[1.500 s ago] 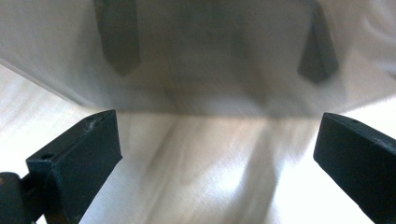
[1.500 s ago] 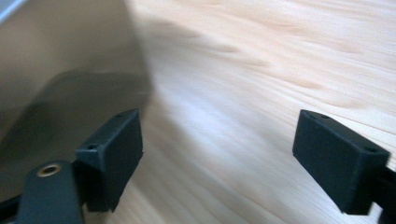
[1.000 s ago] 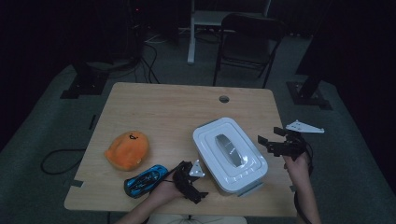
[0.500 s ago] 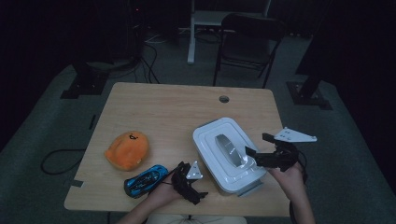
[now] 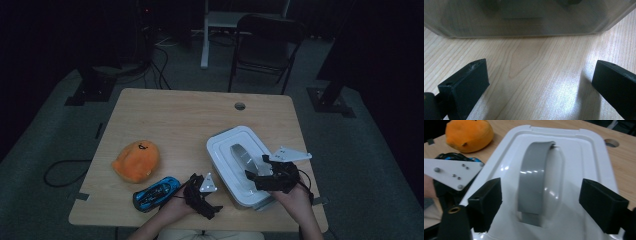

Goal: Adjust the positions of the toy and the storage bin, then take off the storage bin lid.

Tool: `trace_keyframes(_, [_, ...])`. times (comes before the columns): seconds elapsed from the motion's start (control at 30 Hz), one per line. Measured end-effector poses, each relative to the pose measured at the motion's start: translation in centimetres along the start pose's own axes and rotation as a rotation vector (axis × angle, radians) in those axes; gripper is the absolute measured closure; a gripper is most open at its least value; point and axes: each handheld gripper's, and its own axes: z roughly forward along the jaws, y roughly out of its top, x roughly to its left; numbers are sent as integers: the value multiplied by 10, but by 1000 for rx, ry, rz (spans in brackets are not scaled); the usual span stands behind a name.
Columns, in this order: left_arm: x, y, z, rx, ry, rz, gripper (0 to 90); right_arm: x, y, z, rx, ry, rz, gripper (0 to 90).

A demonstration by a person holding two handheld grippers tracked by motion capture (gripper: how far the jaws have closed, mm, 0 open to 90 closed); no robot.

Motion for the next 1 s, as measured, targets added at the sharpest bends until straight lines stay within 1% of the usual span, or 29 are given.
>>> trace_keyframes(0.03, [0, 0, 0, 0, 0, 0, 13, 2, 0, 1, 2, 7, 2, 188])
trace_keyframes(0.1, [0, 0, 0, 0, 1, -1, 13, 3, 0, 2, 6, 7, -2, 188])
trace_keyframes(0.13, [0, 0, 0, 0, 1, -1, 13, 5, 1, 4, 14, 2, -5, 204])
trace_keyframes(0.17, [0, 0, 0, 1, 2, -1, 13, 5, 1, 4, 14, 7, -2, 215])
trace_keyframes(0.4, [0, 0, 0, 1, 4, -3, 13, 11, 1, 8, 25, 20, -9, 240])
trace_keyframes(0.43, [0, 0, 0, 0, 4, -4, 13, 12, 1, 9, 26, 19, -10, 247])
trace_keyframes(0.47, [0, 0, 0, 1, 4, -3, 13, 13, 0, 11, 34, 11, -16, 273])
trace_keyframes(0.5, [0, 0, 0, 1, 4, -3, 13, 13, 0, 11, 34, 11, -16, 273])
trace_keyframes(0.53, [0, 0, 0, 1, 4, -3, 13, 14, 0, 13, 40, 5, -20, 295])
trace_keyframes(0.57, [0, 0, 0, 1, 3, -3, 13, 15, -2, 16, 44, 13, -17, 325])
trace_keyframes(0.67, [0, 0, 0, 1, 3, -3, 13, 15, -2, 15, 31, 12, -6, 424])
trace_keyframes(0.7, [0, 0, 0, 1, 3, -3, 13, 15, -2, 15, 31, 12, -6, 424])
trace_keyframes(0.73, [0, 0, 0, 0, 3, -4, 13, 15, -2, 15, 29, 11, -6, 460])
trace_keyframes(0.77, [0, 0, 0, 0, 3, -3, 13, 15, -3, 14, 26, 16, -1, 531])
trace_keyframes(0.83, [0, 0, 0, 0, 4, -4, 13, 14, -3, 13, 25, 0, 3, 574])
trace_keyframes(0.87, [0, 0, 0, 0, 4, -4, 13, 14, -3, 12, 21, -5, 7, 626])
trace_keyframes(0.9, [0, 0, 0, 0, 5, -4, 13, 13, -4, 12, 23, -21, 13, 648])
trace_keyframes(0.93, [-1, 0, 0, 0, 5, -4, 13, 12, -4, 12, 26, -35, 11, 646])
trace_keyframes(0.97, [-1, 0, 0, 0, 5, -5, 13, 12, -4, 12, 25, -31, 14, 667])
trace_keyframes(1.0, [-1, 0, 0, 1, 6, -5, 13, 13, -4, 12, 25, -29, 13, 666])
